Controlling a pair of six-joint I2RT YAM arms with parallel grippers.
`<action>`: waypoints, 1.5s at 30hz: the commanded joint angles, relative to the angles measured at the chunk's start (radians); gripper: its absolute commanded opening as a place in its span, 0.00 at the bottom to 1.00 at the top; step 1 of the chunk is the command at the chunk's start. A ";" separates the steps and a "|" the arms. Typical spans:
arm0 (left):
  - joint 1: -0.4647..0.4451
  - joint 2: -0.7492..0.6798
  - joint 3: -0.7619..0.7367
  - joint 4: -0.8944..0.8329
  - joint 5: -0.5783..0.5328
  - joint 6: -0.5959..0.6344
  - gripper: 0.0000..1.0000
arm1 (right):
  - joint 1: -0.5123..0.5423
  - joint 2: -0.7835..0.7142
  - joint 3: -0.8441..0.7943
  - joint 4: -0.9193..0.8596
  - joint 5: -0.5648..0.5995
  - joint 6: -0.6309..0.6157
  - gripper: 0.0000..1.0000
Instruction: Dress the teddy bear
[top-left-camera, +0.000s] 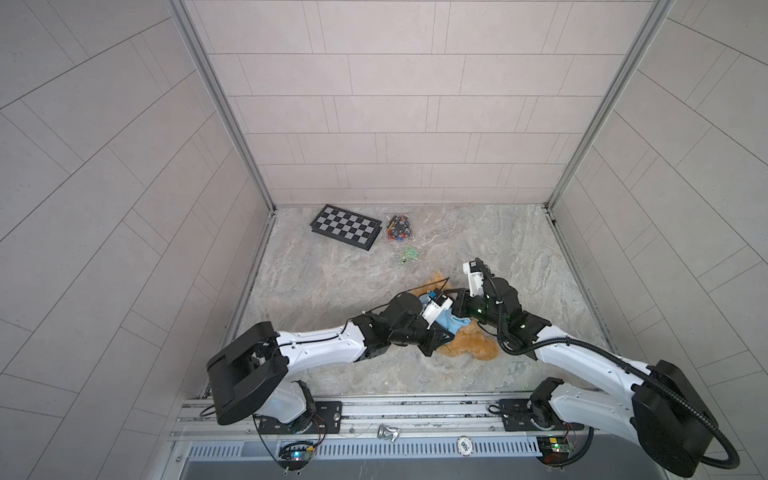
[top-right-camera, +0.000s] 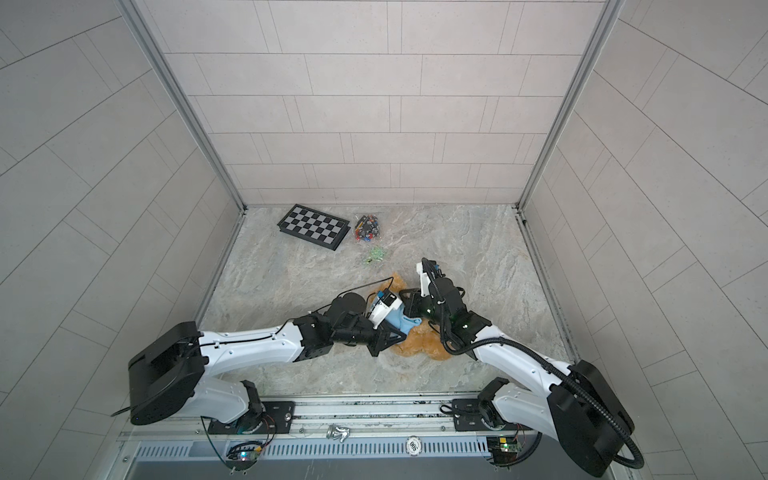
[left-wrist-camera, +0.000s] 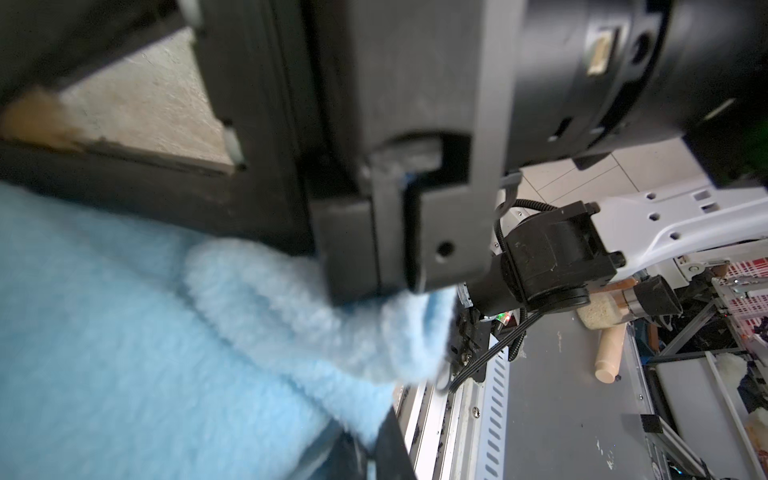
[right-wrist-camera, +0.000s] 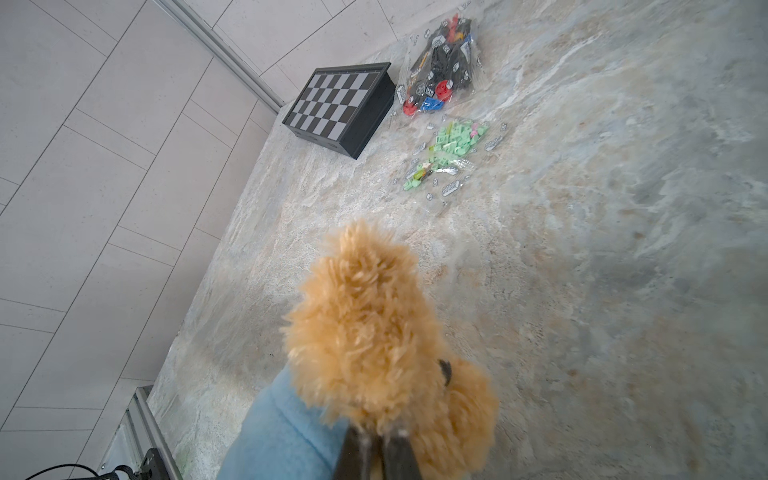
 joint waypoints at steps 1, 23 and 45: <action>0.030 -0.056 -0.032 -0.009 -0.006 -0.001 0.00 | -0.009 -0.037 0.035 -0.040 0.042 -0.035 0.00; 0.267 -0.163 -0.182 -0.081 -0.145 -0.060 0.52 | -0.205 0.281 0.162 -0.074 -0.168 -0.240 0.00; 0.184 0.274 -0.039 0.216 -0.121 -0.216 0.35 | -0.247 -0.017 0.380 -0.562 0.053 -0.470 0.83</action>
